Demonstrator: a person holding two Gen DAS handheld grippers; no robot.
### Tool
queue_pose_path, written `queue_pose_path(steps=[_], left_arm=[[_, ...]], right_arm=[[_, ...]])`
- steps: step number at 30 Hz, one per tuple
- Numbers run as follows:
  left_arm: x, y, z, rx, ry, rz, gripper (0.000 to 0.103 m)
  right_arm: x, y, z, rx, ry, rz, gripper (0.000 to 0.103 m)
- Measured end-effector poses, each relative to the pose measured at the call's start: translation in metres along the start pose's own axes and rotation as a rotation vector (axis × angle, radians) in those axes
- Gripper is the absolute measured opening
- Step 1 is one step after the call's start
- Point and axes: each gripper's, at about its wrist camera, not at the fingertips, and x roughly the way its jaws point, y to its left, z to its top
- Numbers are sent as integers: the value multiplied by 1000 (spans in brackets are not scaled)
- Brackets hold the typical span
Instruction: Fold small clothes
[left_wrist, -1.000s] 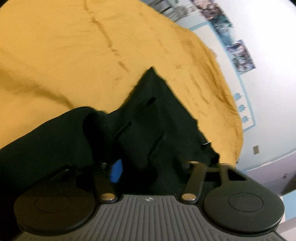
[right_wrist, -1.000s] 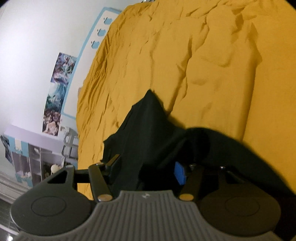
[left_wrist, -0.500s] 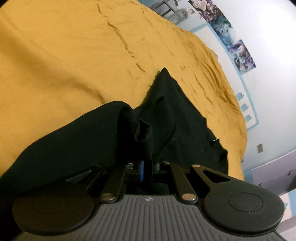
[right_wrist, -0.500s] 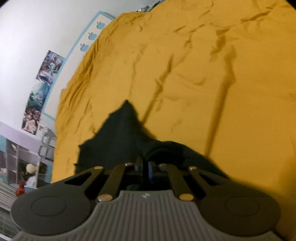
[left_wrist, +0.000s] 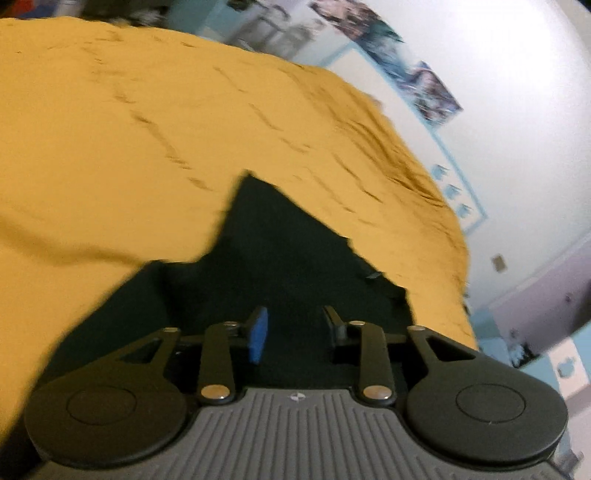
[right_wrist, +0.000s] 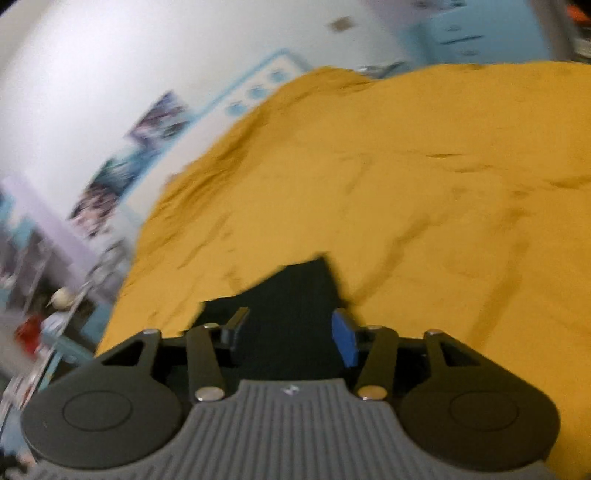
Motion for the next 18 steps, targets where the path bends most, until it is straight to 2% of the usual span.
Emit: queue_pose_path(steps=[2, 4, 6, 8, 9, 11, 12, 13, 16, 17, 18], left_arm=[[22, -4, -1, 17, 29, -41, 35], [46, -6, -2, 45, 54, -39, 35], [63, -1, 0, 56, 44, -4, 35], [76, 7, 4, 62, 52, 55, 34], [81, 12, 4, 54, 54, 74, 31], [89, 22, 4, 50, 62, 95, 14], [92, 25, 4, 48, 71, 102, 12], [94, 30, 3, 38, 78, 99, 9], [89, 30, 6, 14, 89, 80, 12], [85, 27, 8, 9, 94, 78, 17], [77, 21, 8, 10, 97, 63, 24]], right_arm=[[35, -2, 4, 22, 78, 67, 49], [72, -7, 6, 39, 136, 75, 49], [102, -15, 7, 33, 172, 26, 45], [117, -26, 9, 40, 150, -55, 42], [120, -33, 10, 44, 124, -87, 40], [123, -47, 11, 51, 80, -146, 40], [123, -55, 11, 56, 64, -154, 37], [122, -60, 12, 64, 59, -156, 29], [112, -62, 13, 100, 61, -150, 27], [106, -57, 13, 99, 60, -147, 31], [94, -50, 9, 86, 50, -133, 42]])
